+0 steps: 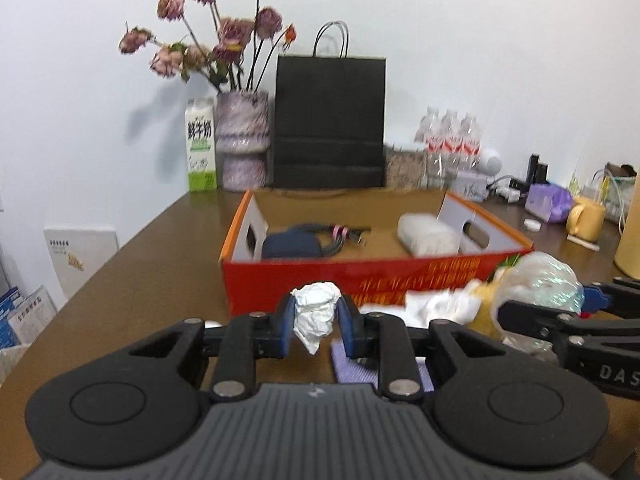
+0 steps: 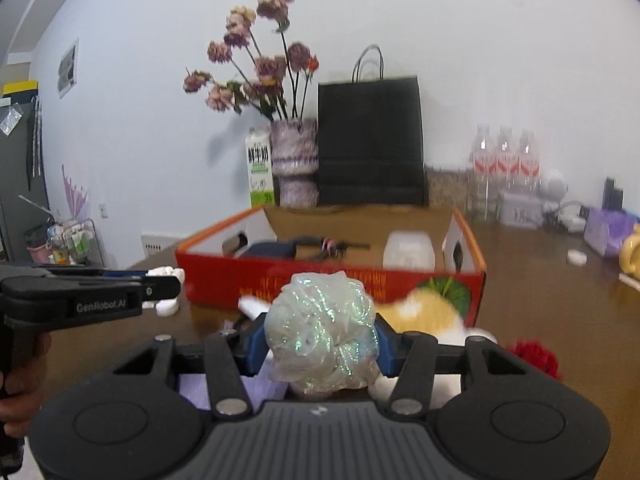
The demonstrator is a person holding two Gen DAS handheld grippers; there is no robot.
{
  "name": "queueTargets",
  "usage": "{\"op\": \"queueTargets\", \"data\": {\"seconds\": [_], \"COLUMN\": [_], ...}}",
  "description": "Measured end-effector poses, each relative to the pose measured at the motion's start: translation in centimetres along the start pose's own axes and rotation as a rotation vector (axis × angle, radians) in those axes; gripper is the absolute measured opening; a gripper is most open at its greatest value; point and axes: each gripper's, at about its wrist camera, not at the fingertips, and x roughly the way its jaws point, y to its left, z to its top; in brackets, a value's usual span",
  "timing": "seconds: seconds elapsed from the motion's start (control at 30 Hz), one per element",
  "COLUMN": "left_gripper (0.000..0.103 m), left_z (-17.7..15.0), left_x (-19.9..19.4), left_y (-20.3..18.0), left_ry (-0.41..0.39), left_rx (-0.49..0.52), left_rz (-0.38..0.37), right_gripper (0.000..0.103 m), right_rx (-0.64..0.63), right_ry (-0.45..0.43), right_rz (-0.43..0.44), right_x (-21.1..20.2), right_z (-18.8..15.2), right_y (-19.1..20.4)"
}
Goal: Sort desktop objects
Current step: 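Carry the tissue and bath puff into the cardboard box and release both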
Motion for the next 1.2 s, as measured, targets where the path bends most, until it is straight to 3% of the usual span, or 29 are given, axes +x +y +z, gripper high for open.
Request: {"op": "queueTargets", "data": {"seconds": [0.3, 0.57, 0.8, 0.9, 1.13, 1.2], "left_gripper": [0.024, 0.024, 0.024, 0.024, 0.024, 0.025], "left_z": [3.7, 6.1, 6.1, 5.4, 4.5, 4.4], "left_x": [2.9, 8.6, 14.3, 15.2, 15.3, 15.4], "left_y": [-1.4, -2.1, -2.3, -2.2, -2.7, -2.8], "left_ry": [-0.059, -0.032, 0.046, 0.095, 0.104, 0.107], "left_rx": [-0.015, -0.057, -0.088, -0.088, -0.06, -0.055], "left_rz": [-0.022, -0.026, -0.029, -0.035, -0.011, -0.007], "right_gripper": [0.051, 0.051, 0.051, 0.051, 0.051, 0.055], "right_rx": [0.005, 0.033, 0.082, 0.077, 0.056, 0.05], "right_ry": [-0.09, -0.067, 0.03, 0.059, 0.088, 0.086], "right_rz": [-0.029, -0.069, -0.074, -0.072, -0.095, -0.103], "right_x": [2.7, 8.6, 13.5, 14.0, 14.4, 14.2], "right_z": [5.0, 7.6, 6.4, 5.8, 5.2, 5.2], "right_y": [-2.0, -4.8, -7.0, -7.0, -6.6, -6.5]}}
